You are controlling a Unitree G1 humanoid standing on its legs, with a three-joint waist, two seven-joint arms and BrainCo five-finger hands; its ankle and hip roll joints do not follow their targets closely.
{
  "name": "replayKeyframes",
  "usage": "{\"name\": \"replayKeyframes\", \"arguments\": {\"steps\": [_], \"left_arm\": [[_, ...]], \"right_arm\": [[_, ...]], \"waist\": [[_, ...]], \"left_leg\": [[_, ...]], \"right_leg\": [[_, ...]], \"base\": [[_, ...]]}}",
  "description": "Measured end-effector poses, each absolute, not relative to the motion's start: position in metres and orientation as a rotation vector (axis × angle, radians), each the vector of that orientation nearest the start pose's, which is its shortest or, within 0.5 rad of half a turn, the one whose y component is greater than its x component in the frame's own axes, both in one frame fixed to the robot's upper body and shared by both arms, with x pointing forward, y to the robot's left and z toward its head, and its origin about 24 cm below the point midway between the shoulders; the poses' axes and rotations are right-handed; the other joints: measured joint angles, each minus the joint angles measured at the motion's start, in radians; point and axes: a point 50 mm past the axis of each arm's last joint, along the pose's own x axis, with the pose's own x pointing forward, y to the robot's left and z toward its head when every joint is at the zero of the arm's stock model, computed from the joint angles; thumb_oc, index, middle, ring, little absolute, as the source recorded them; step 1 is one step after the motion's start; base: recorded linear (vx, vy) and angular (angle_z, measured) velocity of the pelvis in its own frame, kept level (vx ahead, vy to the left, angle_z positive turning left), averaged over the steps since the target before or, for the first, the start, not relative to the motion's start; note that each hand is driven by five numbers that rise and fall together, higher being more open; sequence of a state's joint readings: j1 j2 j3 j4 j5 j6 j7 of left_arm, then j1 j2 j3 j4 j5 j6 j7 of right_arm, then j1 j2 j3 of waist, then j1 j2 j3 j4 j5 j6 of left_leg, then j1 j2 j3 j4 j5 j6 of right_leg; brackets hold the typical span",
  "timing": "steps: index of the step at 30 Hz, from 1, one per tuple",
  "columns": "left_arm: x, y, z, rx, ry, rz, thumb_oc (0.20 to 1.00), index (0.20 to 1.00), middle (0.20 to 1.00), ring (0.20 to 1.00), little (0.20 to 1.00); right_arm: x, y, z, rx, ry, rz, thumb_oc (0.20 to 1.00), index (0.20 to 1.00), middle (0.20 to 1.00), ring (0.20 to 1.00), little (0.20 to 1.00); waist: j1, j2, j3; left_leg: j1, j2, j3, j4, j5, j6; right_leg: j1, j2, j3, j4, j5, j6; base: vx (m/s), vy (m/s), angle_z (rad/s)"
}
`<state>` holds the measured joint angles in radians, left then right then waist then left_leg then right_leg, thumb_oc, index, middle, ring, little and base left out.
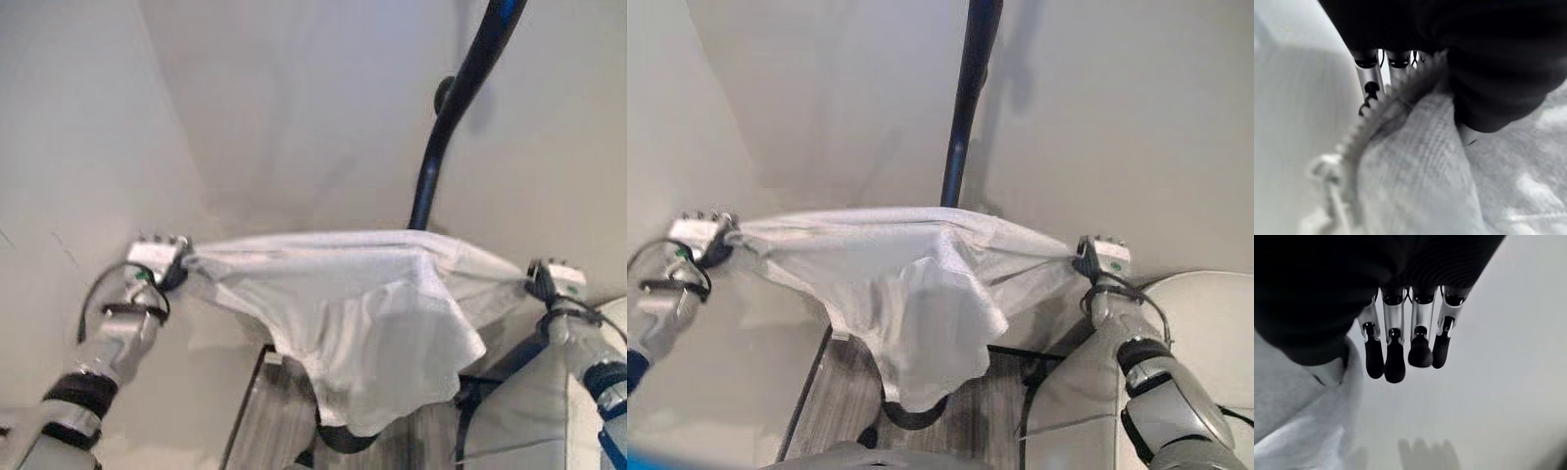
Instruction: Hang the clothes on the sofa on the clothes rack.
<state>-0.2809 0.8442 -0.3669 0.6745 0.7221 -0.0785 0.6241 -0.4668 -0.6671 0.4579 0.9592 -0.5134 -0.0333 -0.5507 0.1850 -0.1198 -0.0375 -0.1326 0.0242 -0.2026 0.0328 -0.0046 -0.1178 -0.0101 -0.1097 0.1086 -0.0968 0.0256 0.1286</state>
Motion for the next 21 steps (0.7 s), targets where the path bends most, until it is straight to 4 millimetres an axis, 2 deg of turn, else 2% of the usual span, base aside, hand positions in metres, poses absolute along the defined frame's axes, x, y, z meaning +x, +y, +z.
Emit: {"name": "replayKeyframes", "arguments": {"steps": [2, 9, 13, 14, 15, 16, 18, 19, 21], "left_arm": [[0.266, 0.319, 0.028, 1.641, 0.012, 0.194, 0.200, 0.200, 0.200, 0.200, 0.200], [0.254, 0.298, -0.007, 1.482, 0.121, 0.214, 0.200, 0.200, 0.200, 0.200, 0.200], [0.241, 0.277, -0.033, 1.298, 0.205, 0.229, 0.200, 0.200, 0.200, 0.200, 0.200], [0.232, 0.264, -0.046, 1.198, 0.247, 0.228, 0.253, 0.253, 0.253, 0.253, 0.253], [0.227, 0.257, -0.053, 1.137, 0.270, 0.230, 0.746, 0.746, 0.746, 0.746, 0.746], [0.224, 0.250, -0.059, 1.094, 0.290, 0.224, 1.000, 1.000, 1.000, 1.000, 1.000], [0.213, 0.235, -0.078, 0.840, 0.413, 0.261, 1.000, 1.000, 1.000, 1.000, 1.000], [0.205, 0.229, -0.091, 0.649, 0.521, 0.309, 1.000, 1.000, 1.000, 1.000, 1.000], [0.199, 0.226, -0.100, 0.471, 0.599, 0.331, 1.000, 1.000, 1.000, 1.000, 1.000]], "right_arm": [[0.301, -0.293, 0.016, -1.422, 0.166, -0.229, 0.200, 0.200, 0.200, 0.200, 0.200], [0.298, -0.248, -0.011, -1.301, 0.165, -0.145, 0.200, 0.200, 0.200, 0.200, 0.200], [0.291, -0.203, -0.025, -1.191, 0.115, -0.061, 0.200, 0.200, 0.200, 0.200, 0.200], [0.290, -0.183, -0.028, -1.145, 0.088, -0.019, 0.253, 0.253, 0.253, 0.253, 0.253], [0.288, -0.171, -0.029, -1.109, 0.069, 0.003, 0.448, 0.448, 0.448, 0.448, 0.448], [0.286, -0.162, -0.030, -1.075, 0.062, 0.021, 1.000, 1.000, 1.000, 1.000, 1.000], [0.283, -0.140, -0.034, -0.915, 0.096, 0.038, 1.000, 1.000, 1.000, 1.000, 1.000], [0.281, -0.128, -0.037, -0.821, 0.130, 0.051, 1.000, 1.000, 1.000, 1.000, 1.000], [0.280, -0.124, -0.038, -0.748, 0.157, 0.058, 1.000, 1.000, 1.000, 1.000, 1.000]], "waist": [[-0.005, 0.000, 0.005], [-0.018, -0.005, 0.016], [-0.019, 0.000, 0.018], [-0.019, 0.002, 0.018], [-0.021, 0.003, 0.018], [-0.020, 0.003, 0.018], [-0.021, 0.007, 0.018], [-0.022, 0.011, 0.018], [-0.026, 0.012, 0.019]], "left_leg": [[0.005, 0.001, 0.000, -0.008, 0.001, 0.002], [0.044, 0.003, 0.001, -0.037, 0.009, 0.013], [0.081, 0.006, 0.003, -0.070, 0.025, 0.020], [0.088, 0.006, 0.007, -0.074, 0.026, 0.021], [0.089, 0.006, 0.007, -0.076, 0.027, 0.022], [0.090, 0.006, 0.008, -0.079, 0.028, 0.023], [0.101, 0.006, 0.013, -0.086, 0.030, 0.024], [0.110, 0.006, 0.019, -0.087, 0.029, 0.024], [0.117, 0.008, 0.022, -0.099, 0.026, 0.023]], "right_leg": [[0.000, 0.000, 0.005, -0.001, 0.000, 0.000], [0.020, 0.001, 0.015, -0.005, 0.001, 0.001], [0.037, 0.002, 0.024, -0.006, 0.001, 0.000], [0.040, 0.001, 0.030, -0.006, 0.001, 0.000], [0.039, 0.001, 0.030, -0.005, 0.001, 0.000], [0.039, 0.001, 0.031, -0.004, 0.001, 0.000], [0.043, 0.001, 0.038, -0.002, 0.001, 0.000], [0.049, 0.000, 0.042, -0.002, 0.001, 0.000], [0.048, 0.000, 0.046, -0.003, 0.001, 0.000]], "base": [[-0.01, -0.023, -0.06], [0.00, -0.028, -0.05], [-0.01, -0.028, -0.06], [0.00, -0.013, -0.07], [-0.01, -0.018, -0.06], [-0.02, -0.013, -0.03], [-0.03, -0.004, -0.09], [-0.02, 0.001, -0.10], [-0.02, 0.005, -0.08]]}}
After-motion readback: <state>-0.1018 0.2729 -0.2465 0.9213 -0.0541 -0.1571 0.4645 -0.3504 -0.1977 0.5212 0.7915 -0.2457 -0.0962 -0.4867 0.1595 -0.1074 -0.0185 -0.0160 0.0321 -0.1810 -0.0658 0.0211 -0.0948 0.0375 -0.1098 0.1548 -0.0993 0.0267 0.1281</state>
